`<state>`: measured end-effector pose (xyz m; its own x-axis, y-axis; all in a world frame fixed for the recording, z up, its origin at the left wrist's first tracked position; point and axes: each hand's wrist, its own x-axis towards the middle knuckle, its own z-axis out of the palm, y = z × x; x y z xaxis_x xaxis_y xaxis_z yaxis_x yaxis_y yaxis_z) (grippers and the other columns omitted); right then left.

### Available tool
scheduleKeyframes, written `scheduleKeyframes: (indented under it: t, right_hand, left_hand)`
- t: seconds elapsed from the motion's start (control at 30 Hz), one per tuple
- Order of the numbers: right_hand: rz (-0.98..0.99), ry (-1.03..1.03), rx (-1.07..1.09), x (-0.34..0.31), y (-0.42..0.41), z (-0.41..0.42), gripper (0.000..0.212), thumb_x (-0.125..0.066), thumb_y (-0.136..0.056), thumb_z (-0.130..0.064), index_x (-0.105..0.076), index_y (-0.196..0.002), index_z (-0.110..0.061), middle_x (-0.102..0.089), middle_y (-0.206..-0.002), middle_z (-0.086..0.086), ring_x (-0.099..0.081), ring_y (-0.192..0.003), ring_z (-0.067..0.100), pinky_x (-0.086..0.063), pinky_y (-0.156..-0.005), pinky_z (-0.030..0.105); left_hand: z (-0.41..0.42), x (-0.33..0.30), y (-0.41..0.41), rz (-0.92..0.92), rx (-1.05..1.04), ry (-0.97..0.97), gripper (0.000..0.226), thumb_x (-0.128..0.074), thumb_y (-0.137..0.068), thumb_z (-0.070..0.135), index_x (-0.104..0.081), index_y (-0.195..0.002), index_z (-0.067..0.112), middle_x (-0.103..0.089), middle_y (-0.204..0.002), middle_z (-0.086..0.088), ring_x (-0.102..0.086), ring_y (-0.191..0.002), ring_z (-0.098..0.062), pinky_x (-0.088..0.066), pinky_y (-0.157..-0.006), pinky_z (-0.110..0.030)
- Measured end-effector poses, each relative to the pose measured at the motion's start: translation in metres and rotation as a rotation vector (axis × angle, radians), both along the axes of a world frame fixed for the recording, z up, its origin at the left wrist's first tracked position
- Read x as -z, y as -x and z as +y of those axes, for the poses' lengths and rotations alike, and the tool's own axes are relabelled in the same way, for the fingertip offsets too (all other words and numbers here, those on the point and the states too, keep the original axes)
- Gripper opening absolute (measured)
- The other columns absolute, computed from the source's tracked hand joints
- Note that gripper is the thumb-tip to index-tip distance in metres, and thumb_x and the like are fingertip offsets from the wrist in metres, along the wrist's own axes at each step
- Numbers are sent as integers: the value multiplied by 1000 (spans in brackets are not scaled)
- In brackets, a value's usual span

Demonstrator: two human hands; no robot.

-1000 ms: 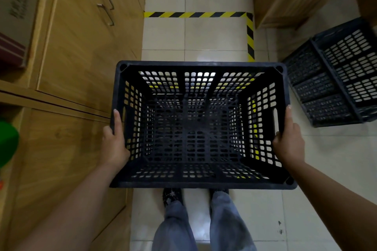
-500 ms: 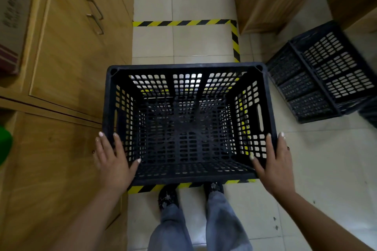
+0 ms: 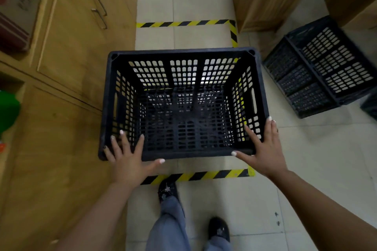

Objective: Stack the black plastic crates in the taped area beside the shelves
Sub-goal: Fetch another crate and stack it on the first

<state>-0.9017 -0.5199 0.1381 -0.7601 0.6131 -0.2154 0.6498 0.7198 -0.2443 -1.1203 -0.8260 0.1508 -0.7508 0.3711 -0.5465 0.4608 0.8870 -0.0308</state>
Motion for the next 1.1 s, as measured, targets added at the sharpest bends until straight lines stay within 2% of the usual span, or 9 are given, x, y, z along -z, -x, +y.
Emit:
scheduleKeyframes:
  t: [0.13, 0.2, 0.3, 0.37, 0.43, 0.57, 0.63, 0.7, 1.1]
  right_hand:
    - [-42, 25, -60, -4, -8, -2, 88, -29, -66, -88, -32, -141, -42, 17, -155, 20, 24, -142, 29, 2, -116, 46]
    - [-55, 27, -146, -2, -16, 4, 70, -33, -77, -75, -44, -137, -41, 18, -155, 19, 26, -140, 30, -3, -115, 46]
    - [-66, -5, -234, 6, -23, 15, 43, -55, -90, -33, -52, -133, -30, 20, -154, 21, 28, -138, 33, -20, -112, 47]
    - [-83, -20, -247, 5, -23, 15, 56, -58, -83, -2, -50, -132, -29, 25, -152, 19, 30, -137, 33, -35, -104, 44]
    - [-119, -27, -242, 2, -22, 13, 65, -54, -76, 10, -50, -129, -28, 30, -151, 16, 34, -136, 31, -39, -99, 40]
    - [-161, -5, -196, -5, -18, 10, 37, -54, -81, 7, -55, -108, -19, 29, -152, 16, 32, -137, 31, -17, -114, 43]
    - [-159, 7, -163, -5, -16, 8, 37, -54, -81, 6, -55, -108, -19, 29, -152, 16, 31, -139, 31, -9, -116, 40]
    - [-132, 4, -139, -4, -15, 5, 34, -53, -81, 7, -57, -105, -17, 28, -153, 16, 29, -139, 32, -4, -116, 41]
    - [-174, -66, -151, 6, -10, 7, 18, -56, -87, -9, -55, -104, -16, 30, -149, 20, 26, -139, 39, 5, -115, 43]
  left_hand:
    - [17, -4, -16, -37, -4, 16, 106, -4, -59, 95, 11, -149, 41, 22, -158, -13, 26, -141, -41, 12, -111, -64]
    - [21, -2, -18, -51, -36, -7, 100, -9, -61, 93, 3, -149, 46, 18, -159, -9, 26, -141, -39, 11, -112, -64]
    - [20, 2, -14, -100, -67, -13, 98, -16, -61, 93, -6, -148, 48, 16, -160, -4, 25, -143, -34, 13, -112, -63]
    - [20, 2, -12, -128, -80, -6, 98, -19, -61, 93, -11, -147, 48, 13, -161, -2, 22, -144, -32, 14, -111, -63]
    - [20, 2, -12, -120, -74, -12, 97, -19, -60, 93, -17, -146, 47, 9, -161, -2, 18, -145, -31, 14, -111, -63]
    - [18, 0, -14, -104, -58, -32, 93, -20, -61, 93, -34, -138, 43, 1, -161, -2, 13, -146, -29, 14, -111, -62]
    - [18, 0, -13, -110, -64, -53, 83, -22, -60, 92, -50, -117, 38, -9, -160, -2, 9, -146, -30, 14, -111, -63]
    - [18, 2, -12, -111, -71, -69, 79, -22, -59, 93, -53, -103, 36, -17, -157, -3, 6, -146, -30, 15, -111, -62]
    - [15, 4, -18, -94, -78, -100, 77, -22, -61, 91, -55, -102, 35, -28, -151, -2, 0, -145, -29, 14, -111, -62]
